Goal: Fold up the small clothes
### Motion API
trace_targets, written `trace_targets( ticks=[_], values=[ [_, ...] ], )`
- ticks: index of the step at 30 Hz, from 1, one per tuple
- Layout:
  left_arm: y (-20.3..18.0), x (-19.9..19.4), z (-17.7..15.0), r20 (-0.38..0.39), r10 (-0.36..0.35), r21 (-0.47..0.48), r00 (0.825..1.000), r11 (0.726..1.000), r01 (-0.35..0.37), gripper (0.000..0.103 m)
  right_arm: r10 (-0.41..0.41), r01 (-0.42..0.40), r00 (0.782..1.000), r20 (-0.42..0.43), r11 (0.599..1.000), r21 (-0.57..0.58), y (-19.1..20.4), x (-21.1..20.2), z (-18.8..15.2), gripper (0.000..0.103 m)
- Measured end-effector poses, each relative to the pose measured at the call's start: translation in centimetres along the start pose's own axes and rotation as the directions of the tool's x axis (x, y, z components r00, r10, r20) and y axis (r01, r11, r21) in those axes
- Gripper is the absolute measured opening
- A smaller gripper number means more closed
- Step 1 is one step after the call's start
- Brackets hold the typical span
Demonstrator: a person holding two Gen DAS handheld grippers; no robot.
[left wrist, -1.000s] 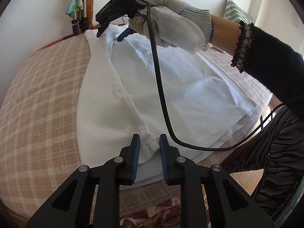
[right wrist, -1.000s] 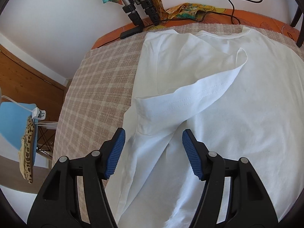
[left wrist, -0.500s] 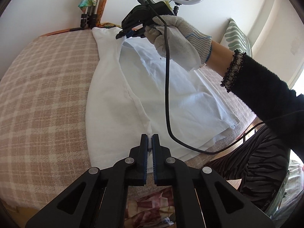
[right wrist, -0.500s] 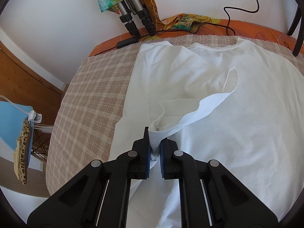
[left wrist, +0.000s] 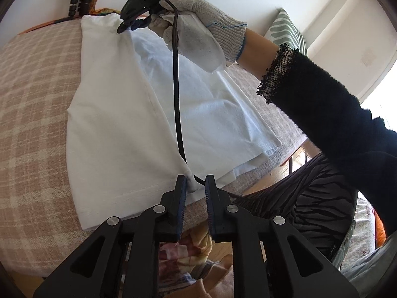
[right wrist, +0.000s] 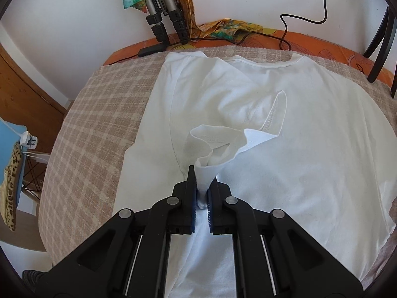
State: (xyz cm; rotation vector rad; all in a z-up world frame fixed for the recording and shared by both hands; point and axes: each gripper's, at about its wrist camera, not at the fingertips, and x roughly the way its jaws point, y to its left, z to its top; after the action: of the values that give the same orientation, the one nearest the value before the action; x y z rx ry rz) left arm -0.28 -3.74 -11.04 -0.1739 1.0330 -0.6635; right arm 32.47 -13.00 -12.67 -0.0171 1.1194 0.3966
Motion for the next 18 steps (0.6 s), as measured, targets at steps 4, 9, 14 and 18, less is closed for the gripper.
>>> trace_targets(
  ticks=[4,9,14,18],
  values=[
    [0.9,-3.2,-0.4,0.077,0.029,-0.022,0.997,0.999,-0.027,0.020,0.030,-0.031,0.999,0.031,0.999,0.024,-1.0,-2.7,-0.2,0.030],
    [5.3,-6.1,-1.0,0.131,0.131,-0.148,0.983,0.983,-0.111,0.037,0.126,-0.127,0.992,0.026,0.991,0.046,-1.4,-6.8,-2.4,0.032],
    [8.6,-5.0,-1.1,0.080,0.087,-0.265,0.993,0.962,-0.063,0.037,0.251,-0.250,0.968,-0.024,0.968,0.031,-0.6,-10.9,-8.8,0.033],
    [9.6,-3.6,-0.8,0.064,0.030,-0.308,0.998,0.951,-0.009,0.037,0.329,-0.327,0.936,-0.124,0.944,0.043,1.2,-11.7,-15.8,0.033]
  ],
)
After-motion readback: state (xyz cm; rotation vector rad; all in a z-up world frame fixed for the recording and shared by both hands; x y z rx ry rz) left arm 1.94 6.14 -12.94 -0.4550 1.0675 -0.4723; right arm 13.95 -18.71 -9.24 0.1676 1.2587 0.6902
